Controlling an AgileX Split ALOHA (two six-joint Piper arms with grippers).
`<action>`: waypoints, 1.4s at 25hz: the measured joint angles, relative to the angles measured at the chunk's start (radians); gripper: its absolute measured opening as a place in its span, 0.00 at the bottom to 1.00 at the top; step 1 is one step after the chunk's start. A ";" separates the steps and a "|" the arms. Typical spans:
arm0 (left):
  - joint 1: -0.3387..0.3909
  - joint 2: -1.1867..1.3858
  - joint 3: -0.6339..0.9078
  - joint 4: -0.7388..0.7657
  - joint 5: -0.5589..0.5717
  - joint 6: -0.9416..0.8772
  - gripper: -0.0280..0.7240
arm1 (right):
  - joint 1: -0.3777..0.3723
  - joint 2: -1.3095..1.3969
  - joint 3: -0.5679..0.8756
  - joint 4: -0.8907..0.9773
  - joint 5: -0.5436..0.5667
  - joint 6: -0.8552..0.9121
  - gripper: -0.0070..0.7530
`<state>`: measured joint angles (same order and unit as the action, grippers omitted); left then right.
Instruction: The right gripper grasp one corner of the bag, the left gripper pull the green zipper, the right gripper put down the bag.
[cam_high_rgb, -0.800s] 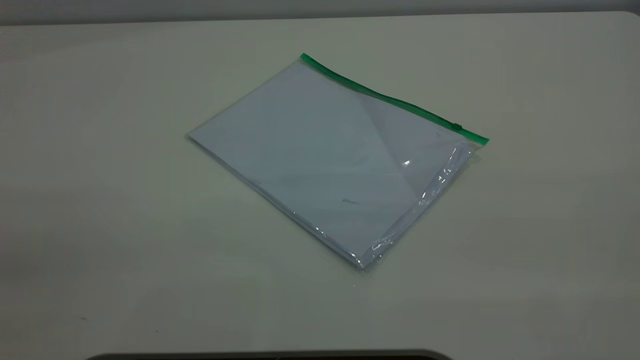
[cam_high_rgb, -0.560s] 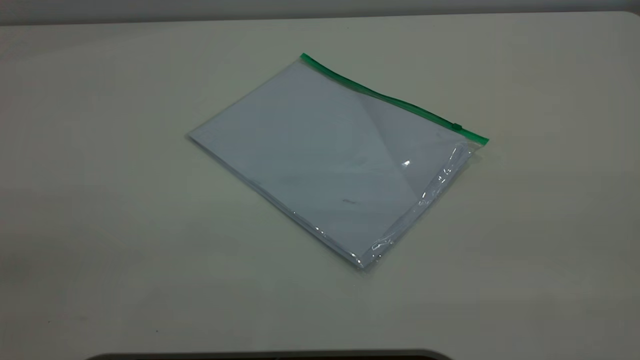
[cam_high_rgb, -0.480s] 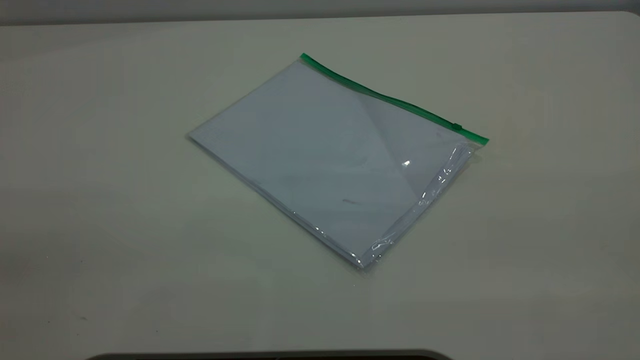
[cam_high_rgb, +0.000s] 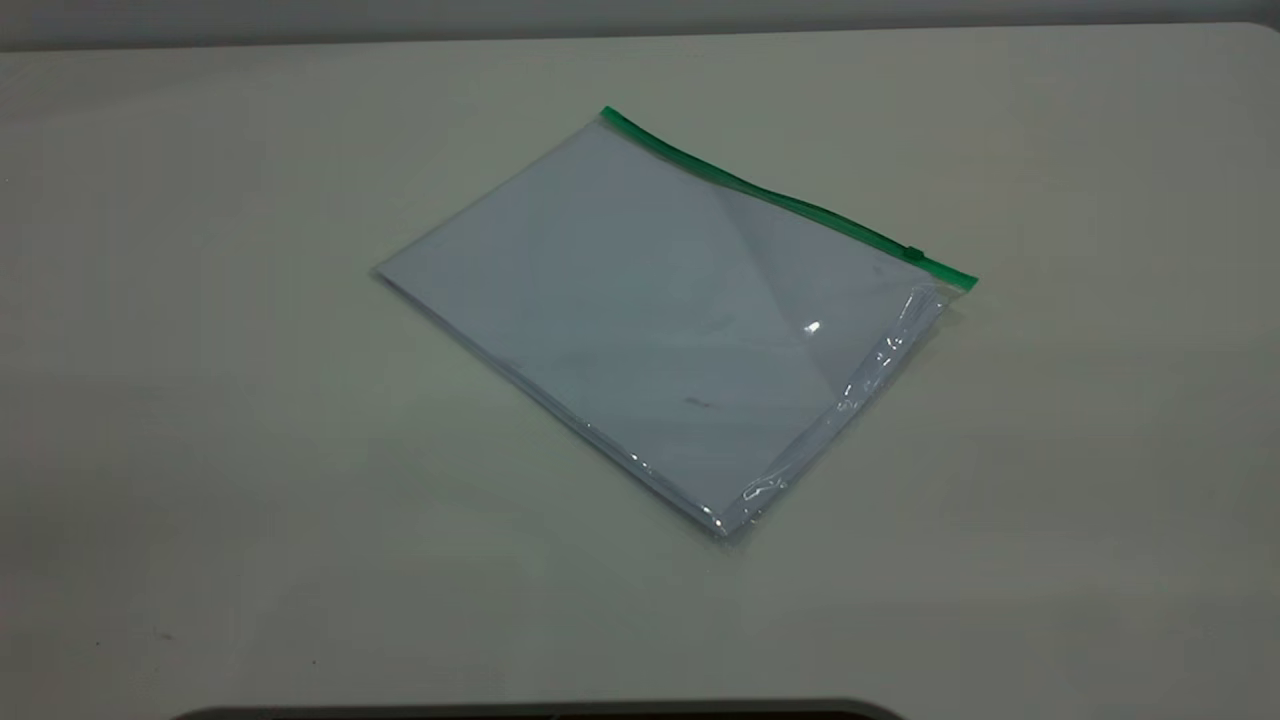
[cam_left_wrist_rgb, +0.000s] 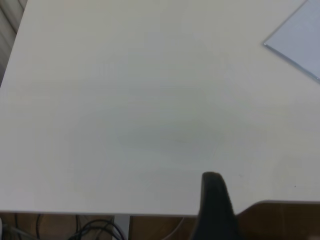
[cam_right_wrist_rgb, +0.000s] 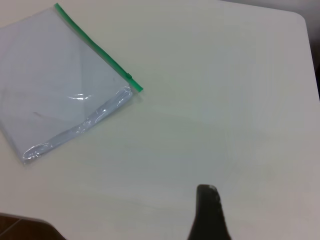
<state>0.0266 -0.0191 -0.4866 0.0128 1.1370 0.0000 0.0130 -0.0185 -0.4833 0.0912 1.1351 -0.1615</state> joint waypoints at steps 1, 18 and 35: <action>0.000 0.000 0.000 0.000 0.000 0.000 0.82 | 0.000 0.000 0.000 0.000 0.000 0.000 0.78; 0.000 0.000 0.000 0.000 0.000 0.000 0.82 | 0.000 0.000 0.000 0.000 0.000 0.000 0.78; 0.000 0.626 -0.247 0.068 -0.245 -0.059 0.82 | 0.000 0.430 -0.096 0.076 -0.246 0.087 0.78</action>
<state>0.0266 0.6064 -0.7340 0.0807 0.8917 -0.0589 0.0130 0.4113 -0.5793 0.1670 0.8888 -0.0750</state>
